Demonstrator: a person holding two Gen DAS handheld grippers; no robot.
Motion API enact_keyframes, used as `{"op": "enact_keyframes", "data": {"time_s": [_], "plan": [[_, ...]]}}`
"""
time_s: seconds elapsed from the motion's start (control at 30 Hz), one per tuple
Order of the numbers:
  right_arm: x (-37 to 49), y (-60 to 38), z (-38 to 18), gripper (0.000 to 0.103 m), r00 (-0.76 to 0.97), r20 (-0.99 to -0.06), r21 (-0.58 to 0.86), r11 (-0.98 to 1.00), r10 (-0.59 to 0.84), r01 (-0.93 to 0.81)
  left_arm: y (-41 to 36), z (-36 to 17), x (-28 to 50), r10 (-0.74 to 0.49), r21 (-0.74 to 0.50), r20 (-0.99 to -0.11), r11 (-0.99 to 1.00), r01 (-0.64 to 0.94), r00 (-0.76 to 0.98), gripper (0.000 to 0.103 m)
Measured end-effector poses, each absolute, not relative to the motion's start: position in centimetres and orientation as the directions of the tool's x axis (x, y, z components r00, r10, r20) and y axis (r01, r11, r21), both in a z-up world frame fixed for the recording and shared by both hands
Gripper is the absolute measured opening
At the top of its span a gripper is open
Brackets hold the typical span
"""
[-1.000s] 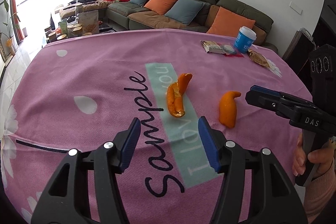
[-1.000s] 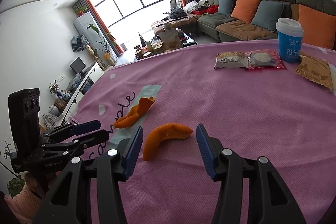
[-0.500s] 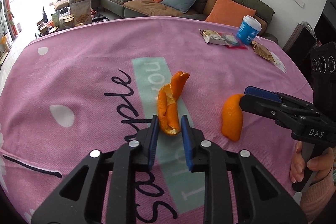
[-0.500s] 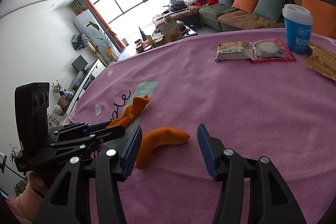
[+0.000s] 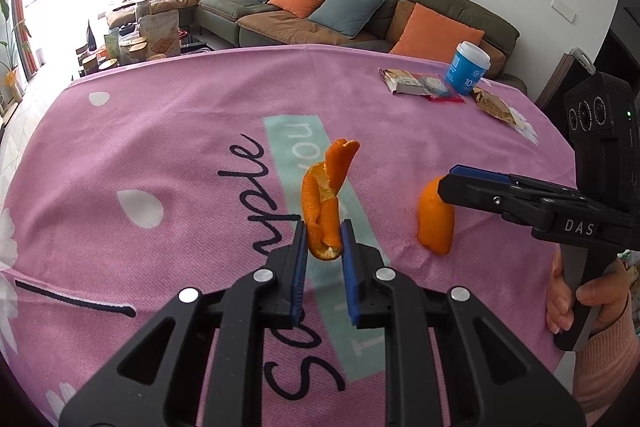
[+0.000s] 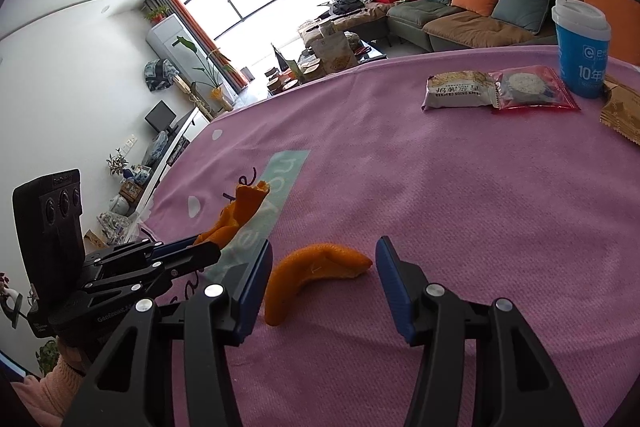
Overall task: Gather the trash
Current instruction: 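Grasp an orange peel with left tool while right tool grasps the other orange peel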
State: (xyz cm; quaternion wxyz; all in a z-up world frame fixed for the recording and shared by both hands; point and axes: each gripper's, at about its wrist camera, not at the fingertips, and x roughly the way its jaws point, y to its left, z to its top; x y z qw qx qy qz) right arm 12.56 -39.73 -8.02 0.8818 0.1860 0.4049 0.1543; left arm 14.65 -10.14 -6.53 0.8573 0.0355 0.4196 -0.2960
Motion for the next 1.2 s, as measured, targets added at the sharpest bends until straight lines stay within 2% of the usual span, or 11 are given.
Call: {"op": "enact_keyframes", "data": {"time_s": [0.27, 0.47, 0.57, 0.67, 0.93, 1.03, 1.2], "plan": [[12.4, -39.3, -8.0, 0.029, 0.618, -0.660, 0.442, 0.886, 0.427, -0.140, -7.6, -5.8, 13.4, -0.485, -0.203, -0.721, 0.831, 0.518, 0.495, 0.017], [12.1, -39.0, -7.9, 0.019, 0.614, -0.648, 0.457, 0.875, 0.451, -0.161, -6.1, -5.2, 12.0, -0.476, -0.191, -0.711, 0.840, 0.508, 0.519, 0.017], [12.1, -38.8, -7.8, 0.021, 0.614, -0.649, 0.460, 0.875, 0.450, -0.155, -5.2, -5.0, 11.4, -0.472, -0.188, -0.705, 0.844, 0.502, 0.529, 0.017], [11.9, -38.4, -7.9, 0.037, 0.607, -0.654, 0.468, 0.872, 0.451, -0.143, -4.7, -4.7, 10.8, -0.466, -0.178, -0.699, 0.848, 0.499, 0.543, 0.017], [10.6, -37.2, -7.6, 0.038, 0.637, -0.672, 0.413, 0.905, 0.378, -0.101, -3.9, -4.4, 9.7, -0.457, -0.165, -0.692, 0.854, 0.493, 0.559, 0.017], [10.0, -36.9, -7.4, 0.046, 0.656, -0.675, 0.389, 0.918, 0.338, -0.074, -3.5, -4.5, 9.5, -0.453, -0.165, -0.693, 0.857, 0.489, 0.561, 0.017], [9.5, -35.6, -7.4, 0.045, 0.650, -0.678, 0.374, 0.922, 0.343, -0.096, -3.3, -4.5, 9.1, -0.450, -0.163, -0.691, 0.859, 0.484, 0.565, 0.017]]}}
